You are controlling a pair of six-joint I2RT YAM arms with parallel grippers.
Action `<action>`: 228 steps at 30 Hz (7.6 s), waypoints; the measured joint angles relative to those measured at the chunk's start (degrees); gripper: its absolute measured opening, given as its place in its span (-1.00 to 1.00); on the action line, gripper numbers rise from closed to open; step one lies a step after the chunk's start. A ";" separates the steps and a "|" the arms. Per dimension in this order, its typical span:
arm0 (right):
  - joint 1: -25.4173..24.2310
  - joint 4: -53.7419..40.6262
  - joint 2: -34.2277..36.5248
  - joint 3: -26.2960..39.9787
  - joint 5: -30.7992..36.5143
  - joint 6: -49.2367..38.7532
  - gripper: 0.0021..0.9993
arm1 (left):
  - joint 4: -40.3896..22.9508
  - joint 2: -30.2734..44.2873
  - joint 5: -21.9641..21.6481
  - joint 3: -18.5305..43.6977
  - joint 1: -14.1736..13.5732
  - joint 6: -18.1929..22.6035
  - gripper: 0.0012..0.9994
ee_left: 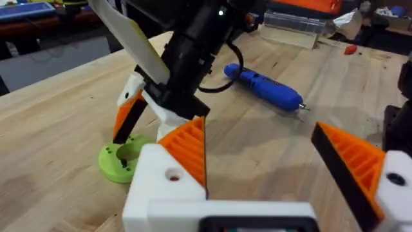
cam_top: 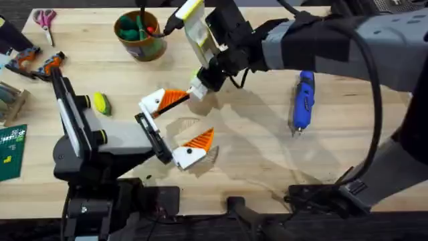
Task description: Pick up the gripper from the table and insert it into the empty holder that is missing its gripper. Then pick up a screw, insert it into the mounting hole, and use the screwdriver to tighten it. Finally, clean up the table by picking up the vegetable and placing it into the bucket.
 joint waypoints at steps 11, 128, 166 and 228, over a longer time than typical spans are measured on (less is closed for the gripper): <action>0.00 -0.24 0.00 0.00 0.00 -1.72 0.99 | 0.00 0.00 0.00 0.00 0.00 0.00 0.97; 0.44 1.15 2.73 0.00 0.00 -1.89 -0.99 | 0.00 0.00 0.00 0.00 0.00 0.00 0.97; -4.40 -24.31 -8.39 16.56 3.19 -1.78 -0.99 | 0.00 0.00 0.00 0.00 0.00 0.00 0.97; 22.56 -33.73 -14.47 22.88 9.92 15.79 -0.99 | 0.00 0.00 0.00 0.00 0.00 0.00 0.97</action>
